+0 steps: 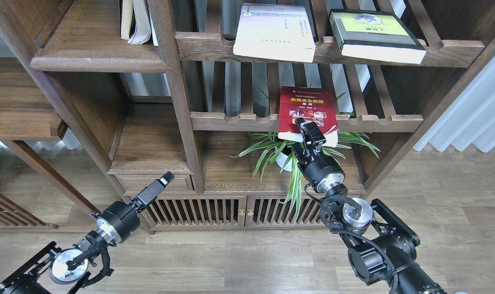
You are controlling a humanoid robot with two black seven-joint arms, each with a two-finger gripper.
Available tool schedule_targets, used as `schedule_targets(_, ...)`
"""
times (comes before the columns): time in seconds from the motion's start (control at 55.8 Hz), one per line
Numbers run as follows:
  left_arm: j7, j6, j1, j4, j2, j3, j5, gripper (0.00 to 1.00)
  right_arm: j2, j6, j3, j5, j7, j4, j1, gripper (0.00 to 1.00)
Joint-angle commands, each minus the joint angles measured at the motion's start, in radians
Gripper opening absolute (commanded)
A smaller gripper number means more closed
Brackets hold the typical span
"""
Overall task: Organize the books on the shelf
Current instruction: 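Grip the red book with the right gripper and pull it off the shelf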
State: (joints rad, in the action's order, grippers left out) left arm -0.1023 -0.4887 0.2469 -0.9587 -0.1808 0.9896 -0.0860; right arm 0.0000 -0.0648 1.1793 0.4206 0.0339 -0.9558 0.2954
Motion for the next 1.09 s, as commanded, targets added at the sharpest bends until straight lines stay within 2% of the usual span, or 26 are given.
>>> schedule_targets(0.0,0.0,0.0,-0.001,0.0,-0.002,0.0,0.0,1.0,0.0,0.029,0.02,0.003,0.0,0.0,0.01,0.82)
schedule_targets(0.161,0.0,0.0,-0.006,0.0,-0.002,-0.005,0.0,1.0,0.0,0.029,0.028,0.0,0.0,0.005,0.014,0.71)
schedule_targets(0.305,0.0,0.0,-0.006,0.0,-0.002,-0.005,0.0,1.0,0.0,0.026,0.028,-0.005,0.0,0.005,0.014,0.65)
schedule_targets(0.358,0.0,0.0,-0.006,0.0,-0.002,-0.005,0.0,1.0,0.0,0.019,0.026,-0.009,0.0,0.003,0.013,0.54)
schedule_targets(0.412,0.0,0.0,-0.006,0.0,-0.003,-0.005,0.0,1.0,0.0,0.005,0.029,-0.008,0.001,0.003,0.011,0.36)
schedule_targets(0.448,0.0,0.0,-0.008,0.0,-0.003,-0.005,0.0,1.0,0.0,-0.015,0.034,-0.008,0.001,0.003,0.008,0.28)
schedule_targets(0.556,0.0,0.0,-0.008,0.002,-0.005,-0.005,0.0,1.0,0.0,-0.085,0.033,-0.011,0.0,0.003,0.007,0.16)
schedule_targets(0.591,0.0,0.0,-0.008,0.002,-0.005,-0.005,0.0,1.0,0.0,-0.107,0.033,-0.011,0.0,0.005,0.005,0.08)
schedule_targets(0.627,0.0,0.0,-0.009,0.002,-0.003,-0.005,0.0,1.0,0.0,-0.115,0.031,-0.011,0.0,0.003,0.004,0.04)
schedule_targets(0.842,0.0,0.0,-0.023,0.002,-0.003,-0.005,0.0,1.0,0.0,-0.138,0.013,-0.04,-0.014,-0.043,-0.042,0.04)
schedule_targets(0.968,0.001,0.0,-0.037,0.0,-0.003,0.004,0.0,1.0,0.0,-0.276,-0.03,-0.042,-0.038,-0.132,-0.114,0.04)
schedule_targets(1.004,0.001,0.0,-0.044,-0.002,-0.003,0.008,0.002,1.0,0.0,-0.346,-0.081,-0.045,-0.061,-0.168,-0.148,0.04)
schedule_targets(1.075,0.001,0.0,-0.054,-0.003,-0.003,0.011,0.002,1.0,0.0,-0.424,-0.138,-0.068,-0.106,-0.219,-0.212,0.04)
